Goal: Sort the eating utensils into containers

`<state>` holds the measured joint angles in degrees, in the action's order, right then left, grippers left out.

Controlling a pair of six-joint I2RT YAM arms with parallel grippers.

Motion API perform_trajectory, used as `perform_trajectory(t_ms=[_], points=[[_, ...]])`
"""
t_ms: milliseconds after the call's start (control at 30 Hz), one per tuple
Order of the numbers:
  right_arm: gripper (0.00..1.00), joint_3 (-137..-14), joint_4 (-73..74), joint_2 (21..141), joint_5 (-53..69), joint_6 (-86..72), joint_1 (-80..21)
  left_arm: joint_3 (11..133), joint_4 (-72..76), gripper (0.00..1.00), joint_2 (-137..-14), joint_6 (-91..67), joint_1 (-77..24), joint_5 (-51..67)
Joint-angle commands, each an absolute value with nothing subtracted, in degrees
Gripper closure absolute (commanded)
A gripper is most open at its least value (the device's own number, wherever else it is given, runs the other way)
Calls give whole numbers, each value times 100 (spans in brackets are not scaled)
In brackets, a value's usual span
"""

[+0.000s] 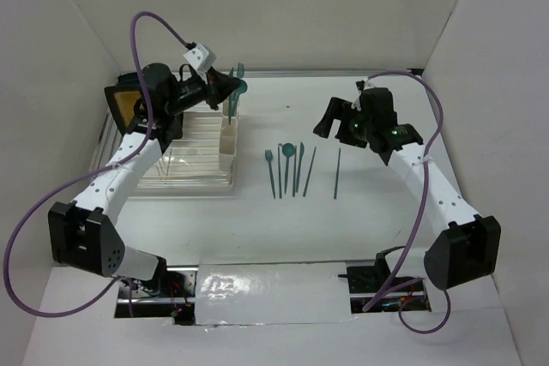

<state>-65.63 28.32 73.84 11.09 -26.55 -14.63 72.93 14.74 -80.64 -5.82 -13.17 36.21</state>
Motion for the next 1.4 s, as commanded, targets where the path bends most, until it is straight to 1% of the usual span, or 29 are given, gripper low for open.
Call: perform_trajectory(t_ms=[0,67,233,333,400,433,467,600,667,700,733,767,800,833,867,900,967,1000,1100,1133,1200,1233,1300,1333,1367], points=[[0,-6434,2733,7479,747,-2777,-1485,6988,2231,100,-8104,-290,-1257,3823],[0,-6355,2620,7515,799,-2865,-1485,6664,2522,100,-8112,-299,-1143,3920],[0,-6153,2418,7673,853,-2979,-1521,6645,2619,100,-8279,-326,-976,4324],[0,-6152,2364,7734,642,-2980,-1591,6487,2776,100,-8367,-334,-923,4456],[0,-6213,2364,7804,563,-2979,-1652,6337,2856,97,-8367,-439,-879,4604],[0,-6214,2416,7857,484,-2988,-1652,6293,2883,92,-8358,-457,-835,4605],[0,-6214,2417,7962,483,-3006,-1696,6223,2892,83,-8367,-509,-826,4597],[0,-6336,2487,8217,10,-3251,-1863,6170,2760,77,-8376,-475,-817,4509],[0,-6337,2557,8410,-78,-3375,-1934,6135,2760,69,-8359,-449,-817,4509],[1,-6337,2558,8446,-79,-3462,-1977,6135,2664,61,-8324,-466,-800,4509],[1,-6337,2558,8498,-79,-3480,-2004,6204,2672,57,-8280,-440,-809,4526],[3,-6337,2497,8586,-79,-3480,-2030,6309,2602,50,-8262,-370,-809,4526],[6,-6337,2496,8613,-79,-3489,-2091,6354,2445,43,-8227,-369,-800,4431],[7,-6337,2409,8631,-79,-3489,-2083,6398,2356,40,-8200,-369,-809,4334],[9,-6337,2339,8761,-79,-3437,-2127,6451,2216,31,-8131,-439,-809,4246],[16,-6337,2286,8754,-140,-3428,-2257,6512,2224,20,-8008,-466,-809,3949],[22,-6486,2233,8954,-193,-3410,-2399,6530,2023,14,-7762,-614,-800,3675],[29,-6565,2232,9034,-272,-3401,-2495,6582,1987,9,-7682,-676,-791,3387],[38,-6820,2364,9447,-413,-3410,-2759,6767,1654,5,-7357,-747,-721,3182],[43,-6873,2364,9544,-474,-3428,-2847,6811,1313,4,-7287,-756,-695,3129],[49,-6873,2435,9886,-588,-3471,-2952,6820,1021,4,-6997,-756,-668,3076],[54,-6873,2487,9879,-650,-3533,-2971,6768,724,3,-6892,-756,-642,3041],[58,-6873,2487,10019,-712,-3594,-3006,6584,660,3,-6514,-659,-624,3041],[62,-6821,2426,10020,-764,-3603,-3041,6392,642,1,-6226,-616,-624,2989],[63,-6820,2426,10098,-765,-3647,-3041,6163,650,0,-6092,-554,-598,2962]])
